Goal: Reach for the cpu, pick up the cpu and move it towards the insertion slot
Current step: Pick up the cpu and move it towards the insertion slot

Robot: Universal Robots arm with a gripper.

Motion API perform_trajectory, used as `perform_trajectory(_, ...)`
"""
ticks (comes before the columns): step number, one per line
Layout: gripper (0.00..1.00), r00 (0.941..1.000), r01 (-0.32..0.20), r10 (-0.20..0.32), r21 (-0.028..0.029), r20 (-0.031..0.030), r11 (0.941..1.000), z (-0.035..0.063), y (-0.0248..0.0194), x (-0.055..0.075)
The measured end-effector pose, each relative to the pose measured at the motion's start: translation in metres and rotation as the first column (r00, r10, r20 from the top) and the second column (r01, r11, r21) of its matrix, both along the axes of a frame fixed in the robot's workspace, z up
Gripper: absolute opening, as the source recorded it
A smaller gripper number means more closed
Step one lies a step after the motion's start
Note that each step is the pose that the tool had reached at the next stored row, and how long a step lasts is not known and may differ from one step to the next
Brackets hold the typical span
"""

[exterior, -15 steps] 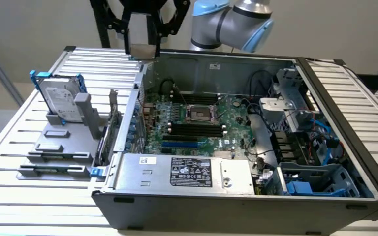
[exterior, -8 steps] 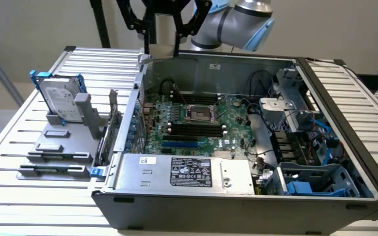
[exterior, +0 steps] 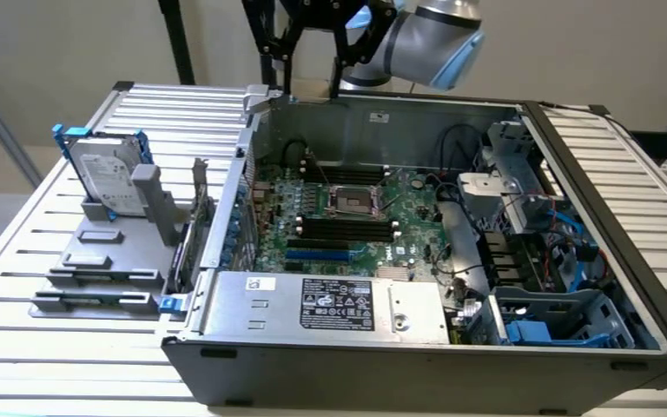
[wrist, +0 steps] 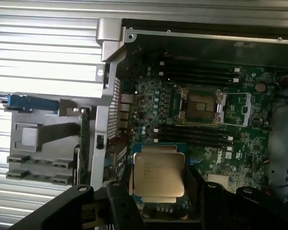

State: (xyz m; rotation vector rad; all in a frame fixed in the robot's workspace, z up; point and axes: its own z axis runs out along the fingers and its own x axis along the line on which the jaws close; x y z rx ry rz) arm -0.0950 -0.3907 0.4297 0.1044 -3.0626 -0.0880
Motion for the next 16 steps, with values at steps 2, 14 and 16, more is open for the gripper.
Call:
perform_trajectory(2,0.54,1.0,0.0,0.0,0.0001,0.0,1.0,-0.0036,0.0073,0.005)
perform_trajectory(14,0.54,1.0,0.0,0.0,-0.0001,-0.0001,1.0,-0.0254,0.039,0.05)
perform_trajectory(16,0.54,1.0,0.0,0.0,0.0001,0.0,1.0,-0.029,0.0405,0.059)
